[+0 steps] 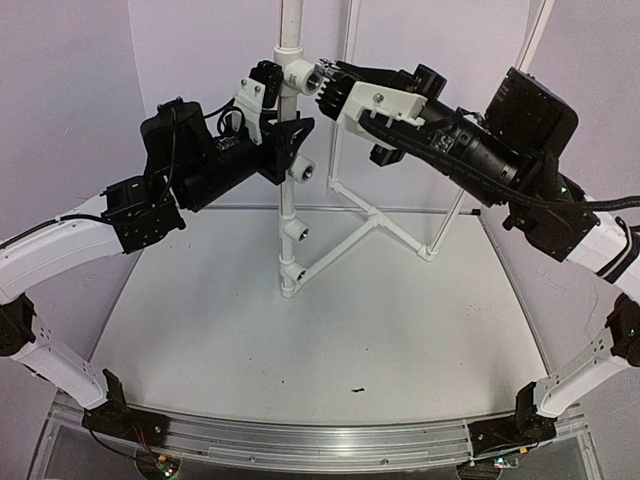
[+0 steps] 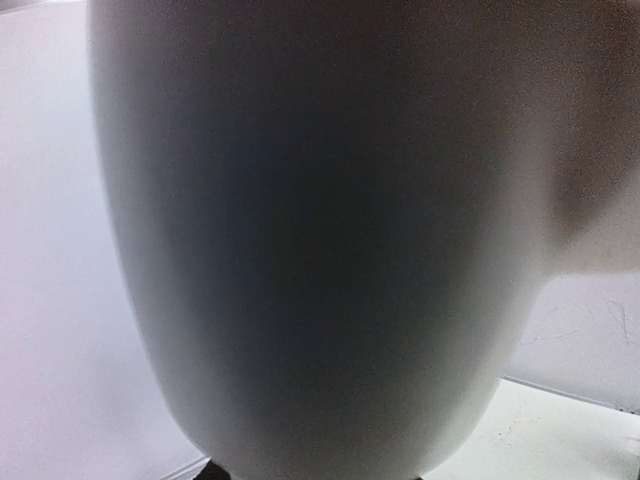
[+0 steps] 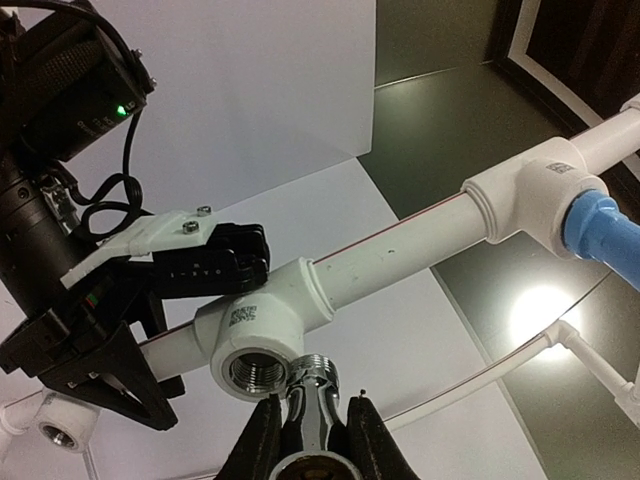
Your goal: Install the water faucets
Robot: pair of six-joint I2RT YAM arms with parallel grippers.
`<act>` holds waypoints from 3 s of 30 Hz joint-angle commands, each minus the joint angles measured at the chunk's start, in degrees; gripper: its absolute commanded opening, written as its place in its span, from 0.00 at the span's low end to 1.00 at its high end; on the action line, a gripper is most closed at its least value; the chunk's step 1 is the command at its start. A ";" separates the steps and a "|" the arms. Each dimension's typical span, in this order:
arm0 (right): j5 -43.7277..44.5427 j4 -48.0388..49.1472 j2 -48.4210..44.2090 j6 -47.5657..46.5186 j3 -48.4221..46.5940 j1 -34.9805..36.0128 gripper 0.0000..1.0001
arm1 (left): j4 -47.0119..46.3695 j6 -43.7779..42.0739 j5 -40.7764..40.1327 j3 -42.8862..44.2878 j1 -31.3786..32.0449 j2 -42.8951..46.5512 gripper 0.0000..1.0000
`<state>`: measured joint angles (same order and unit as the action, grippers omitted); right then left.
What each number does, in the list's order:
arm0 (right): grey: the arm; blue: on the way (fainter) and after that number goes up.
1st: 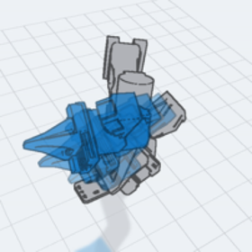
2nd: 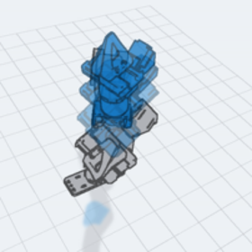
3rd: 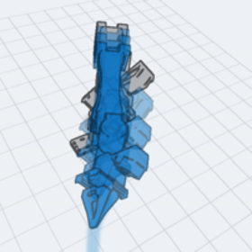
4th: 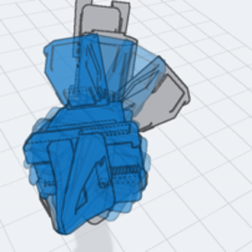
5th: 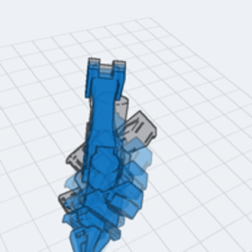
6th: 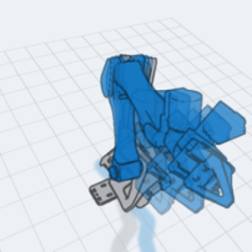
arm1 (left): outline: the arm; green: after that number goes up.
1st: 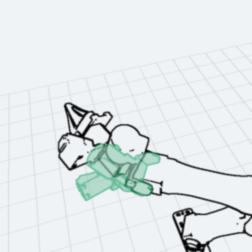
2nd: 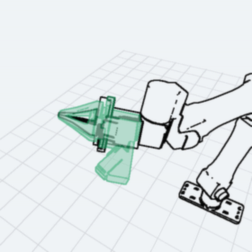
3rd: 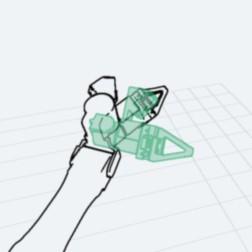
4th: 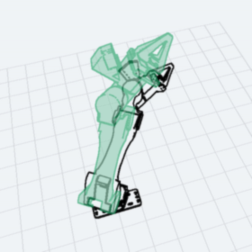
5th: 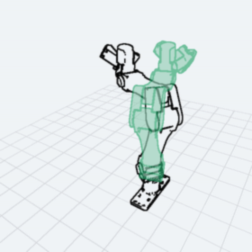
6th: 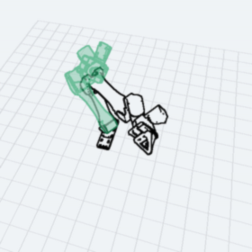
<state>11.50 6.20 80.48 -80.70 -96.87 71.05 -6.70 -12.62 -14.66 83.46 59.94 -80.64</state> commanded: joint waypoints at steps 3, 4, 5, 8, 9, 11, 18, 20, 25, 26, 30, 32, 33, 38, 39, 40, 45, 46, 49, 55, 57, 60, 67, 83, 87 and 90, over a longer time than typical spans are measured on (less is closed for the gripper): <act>1.22 1.40 0.84 -2.48 -0.62 0.23 0.00 | 13.21 13.77 -0.64 -4.00 0.17 -2.82 0.00; 0.96 1.61 0.68 -2.45 -0.23 0.23 0.00 | 13.18 13.75 -0.69 -4.06 0.17 -2.78 0.00; 1.09 1.83 0.57 -2.71 0.15 0.23 0.00 | 13.18 13.70 -0.79 -4.09 0.15 -2.77 0.00; 1.85 4.47 0.39 -4.62 1.93 0.23 0.00 | 13.20 13.59 -0.73 -4.02 0.17 -2.77 0.00; 1.79 5.01 0.40 -4.95 2.15 0.23 0.00 | 13.20 13.60 -0.65 -4.08 0.18 -2.77 0.00; 2.01 5.23 0.83 -6.14 2.26 0.23 0.00 | 13.20 13.71 -0.64 -4.09 0.14 -2.82 0.00; 2.65 10.72 1.44 -8.93 4.48 0.23 0.00 | 13.20 13.71 -0.23 -4.32 0.18 -2.75 0.00; 2.67 11.90 1.58 -9.42 4.50 0.23 0.00 | 13.17 13.45 -0.28 -4.46 0.25 -2.82 0.00; 2.54 13.19 2.27 -11.48 4.57 0.23 0.00 | 13.21 13.41 -0.38 -4.70 0.35 -2.90 0.00; 2.53 13.21 2.63 -11.82 4.18 0.23 0.00 | 13.20 13.35 -0.45 -4.78 0.40 -2.86 0.00; 2.49 10.96 3.74 -11.32 1.09 0.23 0.00 | 13.20 12.76 -0.95 -5.10 0.66 -2.94 0.00; 2.58 9.25 4.22 -10.29 -0.54 0.23 0.00 | 13.20 12.71 -0.96 -5.37 0.76 -2.94 0.00; 2.62 8.73 4.41 -9.77 -1.04 0.23 0.00 | 13.20 12.71 -0.77 -5.46 0.78 -2.94 0.00; 1.53 5.81 4.09 -6.62 -2.67 0.23 0.00 | 13.20 11.96 0.15 -6.06 0.88 -2.94 0.00; 1.44 5.37 4.00 -6.31 -2.79 0.24 0.00 | 13.22 11.27 0.22 -6.21 0.88 -2.87 0.00; 1.46 4.69 4.00 -5.90 -3.16 0.24 0.00 | 13.24 11.05 0.24 -6.35 0.88 -2.81 0.00; 1.94 3.91 4.49 -4.53 -3.81 0.25 0.00 | 13.20 10.58 0.50 -6.49 0.97 -2.99 0.00; 1.80 3.84 4.62 -4.32 -4.05 0.24 0.00 | 13.22 10.60 0.56 -6.54 0.96 -3.03 0.00; 1.28 3.56 4.86 -2.54 -5.11 0.23 0.00 | 13.24 10.67 0.59 -6.64 0.97 -2.93 0.00; 1.91 5.13 4.74 0.74 -4.55 0.23 0.00 | 13.22 10.83 0.68 -6.32 1.18 -2.94 0.00; 2.26 6.50 4.54 1.95 -3.63 0.23 0.00 | 13.20 10.91 0.68 -6.25 1.33 -3.05 0.00; 2.52 8.30 4.11 4.20 -2.34 0.23 0.00 | 13.20 10.95 0.60 -6.04 1.55 -3.28 0.00; 3.11 10.76 3.68 7.25 -0.72 0.23 0.00 | 13.20 11.04 0.47 -5.94 2.01 -3.31 0.00; 5.82 13.17 3.90 18.19 -1.15 0.23 0.00 | 13.20 10.86 0.11 -5.68 2.76 -3.39 0.00; 6.26 14.21 3.60 21.44 -0.94 0.23 0.00 | 13.22 10.72 0.07 -5.57 2.90 -3.30 0.00; 6.30 14.37 3.39 25.25 -0.88 0.23 0.00 | 13.20 10.60 0.07 -5.55 2.99 -3.37 0.00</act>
<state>15.85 11.12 84.53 -62.34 -96.95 71.83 -9.54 -12.21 -16.20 81.73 59.72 -80.20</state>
